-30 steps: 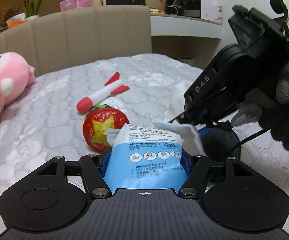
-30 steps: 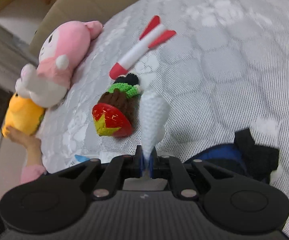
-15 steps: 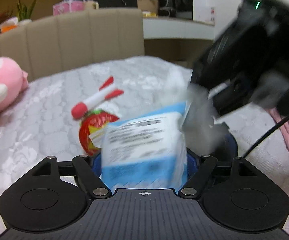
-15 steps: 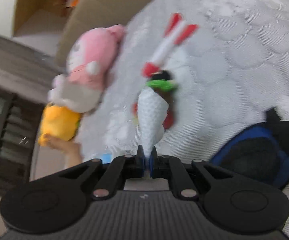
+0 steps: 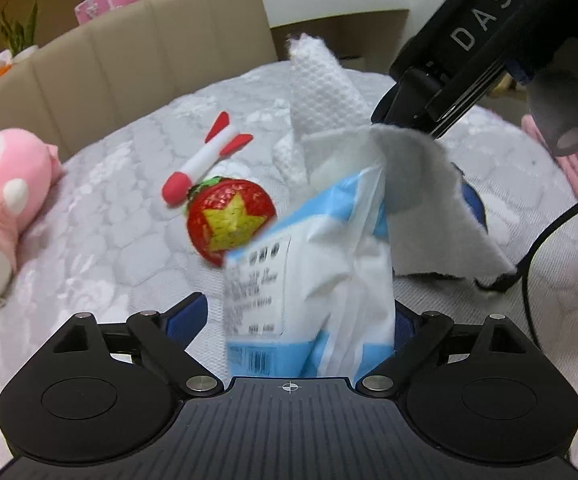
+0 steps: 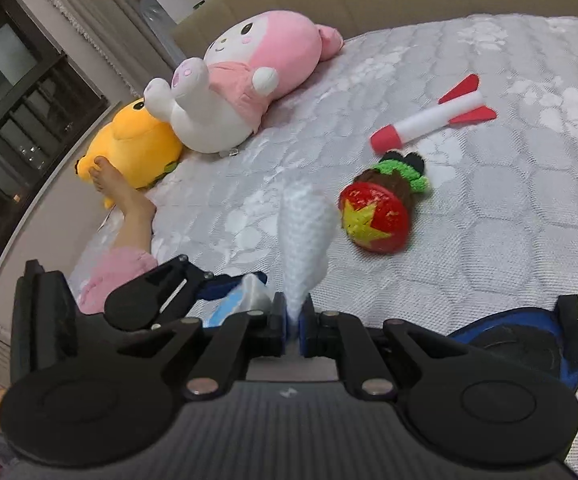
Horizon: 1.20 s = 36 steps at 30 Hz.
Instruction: Organize soft objects
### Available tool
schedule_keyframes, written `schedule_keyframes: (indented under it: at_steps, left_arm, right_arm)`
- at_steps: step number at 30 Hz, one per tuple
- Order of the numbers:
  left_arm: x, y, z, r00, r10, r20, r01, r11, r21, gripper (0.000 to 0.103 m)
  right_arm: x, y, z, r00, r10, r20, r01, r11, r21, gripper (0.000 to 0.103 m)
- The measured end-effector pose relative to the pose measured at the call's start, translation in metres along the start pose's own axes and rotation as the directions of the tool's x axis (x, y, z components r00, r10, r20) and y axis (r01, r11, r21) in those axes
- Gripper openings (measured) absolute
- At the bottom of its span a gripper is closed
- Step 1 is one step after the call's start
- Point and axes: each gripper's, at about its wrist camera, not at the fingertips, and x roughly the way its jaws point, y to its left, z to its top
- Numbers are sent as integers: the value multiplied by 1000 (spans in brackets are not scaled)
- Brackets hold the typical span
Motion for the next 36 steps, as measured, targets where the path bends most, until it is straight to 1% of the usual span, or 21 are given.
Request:
schedule_keyframes:
  at_steps: [3,5,6,9,13,14,16,17,18,20,21,23,24,25,26,27,29,30,31,33,36]
  left_arm:
    - [5,-6,8,1000,-5,23,4,1000,25,92]
    - [11,-9,17,996,-75,57,77,996,-33,89]
    - [15,-9,21,991,-113,75,118,990,-71,84]
    - [35,-4,25,979,-184,86,197,960,-197,54]
    - [43,14,13,969,-235,80,248,918,-308,53]
    - [43,21,8,963,-258,81,270,898,-349,53]
    - [47,38,-4,942,-323,90,326,820,-471,54]
    - [50,47,-11,930,-353,99,348,767,-539,54]
    - [54,57,-20,919,-378,109,359,692,-626,54]
    - [65,69,-35,901,-419,111,353,560,-750,54]
    - [69,69,-38,900,-422,108,347,543,-765,54]
    - [70,62,-36,905,-415,88,337,577,-744,54]
    - [68,58,-31,911,-405,78,333,611,-718,54]
    - [66,57,-27,912,-403,77,337,628,-702,54]
    - [64,57,-24,910,-405,83,343,626,-700,54]
    - [63,60,-23,910,-407,82,339,615,-712,58]
    - [63,65,-23,912,-407,46,307,606,-734,72]
    - [62,67,-23,914,-405,26,293,615,-733,84]
    - [60,66,-25,918,-396,5,276,632,-724,92]
    - [53,72,-22,925,-380,-25,256,668,-699,93]
    - [40,84,-23,939,-343,-40,223,690,-688,93]
  right_arm:
    - [-5,4,2,1000,-1,26,1,1000,-15,7]
    - [-9,1,8,999,6,51,-6,1000,4,7]
    - [-11,-3,9,998,-7,55,6,1000,21,7]
    - [-16,-17,12,997,-54,62,50,997,58,7]
    - [-19,-39,6,994,-103,46,99,990,96,7]
    - [-19,-44,4,993,-108,40,104,989,108,7]
    - [-15,-49,1,991,-130,44,123,985,123,7]
    - [-13,-50,1,989,-136,49,128,983,133,7]
    - [-13,-51,1,992,-112,63,102,983,150,7]
    - [-11,-47,3,995,3,96,-21,981,193,7]
    - [-8,-43,5,993,61,105,-81,975,206,7]
    - [7,-31,9,989,128,79,-141,971,192,7]
    - [14,-25,11,985,158,66,-168,968,184,7]
    - [23,-18,10,989,141,39,-145,978,152,7]
    - [32,-14,9,996,91,3,-91,991,102,7]
    - [37,-14,8,999,37,-14,-36,997,67,7]
    - [37,-22,6,998,-62,-18,62,997,46,7]
    - [36,-28,5,993,-114,-17,114,992,44,7]
    - [32,-36,3,990,-140,-14,140,988,62,7]
    - [21,-50,0,988,-154,-10,155,982,108,7]
    - [9,-62,-6,980,-201,-4,200,972,126,7]
